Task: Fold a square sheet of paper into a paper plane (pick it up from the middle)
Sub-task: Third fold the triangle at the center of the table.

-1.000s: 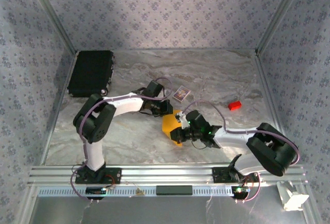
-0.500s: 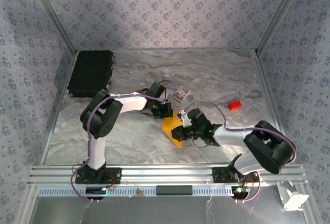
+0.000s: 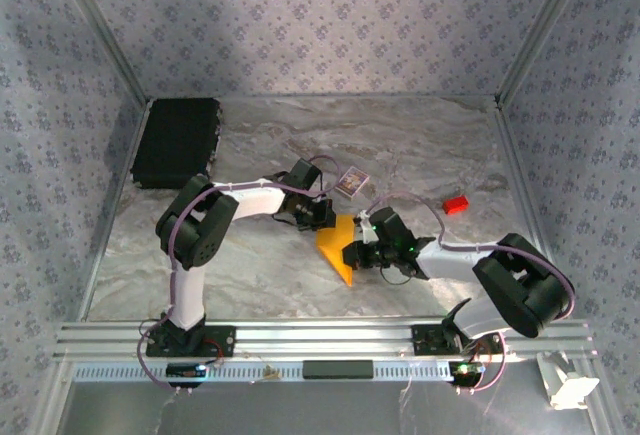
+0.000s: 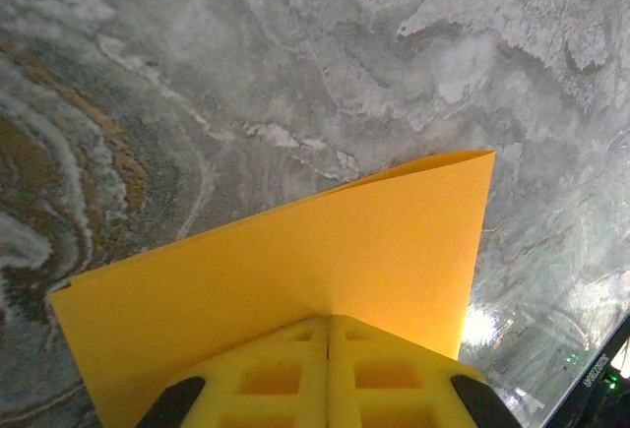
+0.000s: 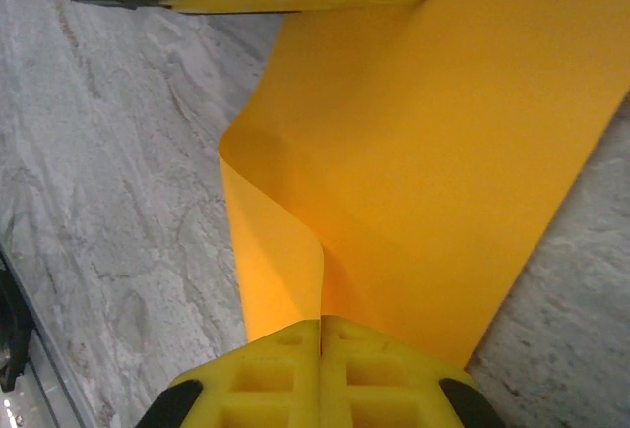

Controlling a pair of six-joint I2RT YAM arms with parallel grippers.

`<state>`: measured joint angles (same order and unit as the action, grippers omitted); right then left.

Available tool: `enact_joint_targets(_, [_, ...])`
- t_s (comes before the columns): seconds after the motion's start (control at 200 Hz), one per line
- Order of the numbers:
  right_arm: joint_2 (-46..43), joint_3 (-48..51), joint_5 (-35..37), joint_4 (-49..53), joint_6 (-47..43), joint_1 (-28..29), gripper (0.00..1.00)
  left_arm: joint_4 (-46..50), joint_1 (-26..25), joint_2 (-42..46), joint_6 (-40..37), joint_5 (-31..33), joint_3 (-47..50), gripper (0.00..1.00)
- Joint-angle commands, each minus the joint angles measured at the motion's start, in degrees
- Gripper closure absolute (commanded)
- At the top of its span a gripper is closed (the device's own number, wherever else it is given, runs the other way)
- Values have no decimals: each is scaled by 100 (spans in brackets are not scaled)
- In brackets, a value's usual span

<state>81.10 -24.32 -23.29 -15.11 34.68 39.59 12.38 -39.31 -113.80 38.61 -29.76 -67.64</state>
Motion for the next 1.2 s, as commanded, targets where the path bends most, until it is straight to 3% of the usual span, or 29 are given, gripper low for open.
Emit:
enact_joint_targets(0.0, [77, -225, 104, 184, -111, -32, 100, 256, -62, -178, 32, 242, 137, 94])
enact_joint_targets(1.194, [308, -250, 173, 263, -132, -106, 99, 247, -160, -165, 120, 321, 207, 94])
